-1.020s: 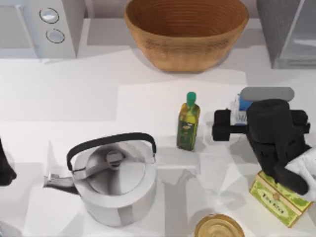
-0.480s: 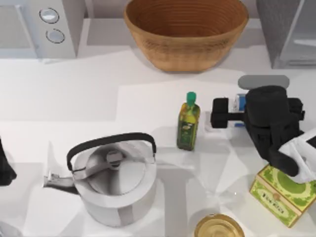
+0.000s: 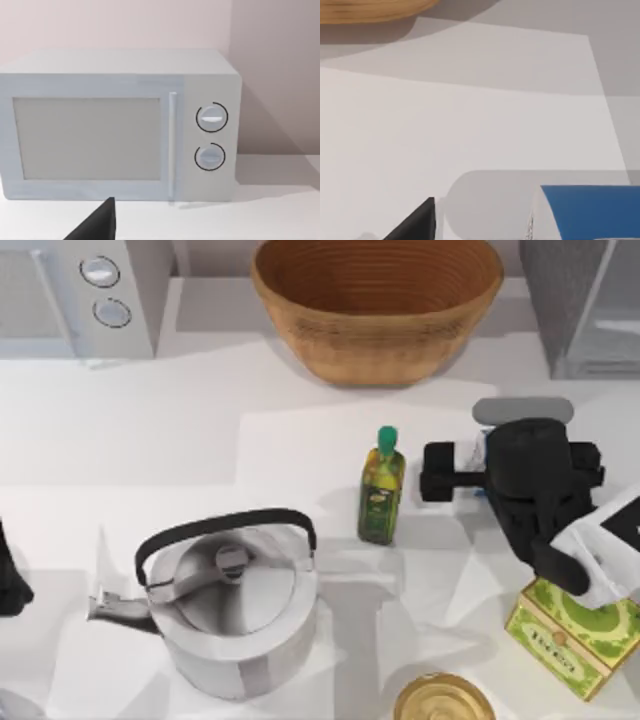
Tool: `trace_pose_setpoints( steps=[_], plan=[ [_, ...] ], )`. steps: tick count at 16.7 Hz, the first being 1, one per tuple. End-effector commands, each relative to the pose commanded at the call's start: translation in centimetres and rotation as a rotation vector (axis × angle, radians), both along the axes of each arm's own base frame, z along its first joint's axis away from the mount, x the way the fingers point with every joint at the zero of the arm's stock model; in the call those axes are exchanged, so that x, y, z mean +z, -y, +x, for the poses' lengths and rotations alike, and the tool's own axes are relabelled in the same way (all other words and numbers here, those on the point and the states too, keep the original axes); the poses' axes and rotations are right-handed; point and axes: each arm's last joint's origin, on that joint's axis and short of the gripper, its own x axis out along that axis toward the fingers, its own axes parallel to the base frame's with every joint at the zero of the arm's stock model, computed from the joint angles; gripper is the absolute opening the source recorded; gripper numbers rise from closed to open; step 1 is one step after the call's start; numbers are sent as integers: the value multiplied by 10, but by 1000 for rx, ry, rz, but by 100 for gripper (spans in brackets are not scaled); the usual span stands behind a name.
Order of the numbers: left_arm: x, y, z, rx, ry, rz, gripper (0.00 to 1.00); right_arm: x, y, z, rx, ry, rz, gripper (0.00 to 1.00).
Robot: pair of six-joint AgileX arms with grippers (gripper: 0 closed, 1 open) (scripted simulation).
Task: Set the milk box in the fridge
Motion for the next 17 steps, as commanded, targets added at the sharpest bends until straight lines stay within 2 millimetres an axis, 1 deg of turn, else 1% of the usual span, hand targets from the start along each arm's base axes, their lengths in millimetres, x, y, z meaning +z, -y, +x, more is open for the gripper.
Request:
trace_pose_setpoints(
  steps=[13, 14, 17],
  plan=[
    [0, 0, 0, 0, 0, 0, 100, 0, 0, 0, 0, 0, 0, 2],
    [0, 0, 0, 0, 0, 0, 100, 0, 0, 0, 0, 0, 0, 0],
    [0, 0, 0, 0, 0, 0, 100, 0, 0, 0, 0, 0, 0, 0]
  ],
)
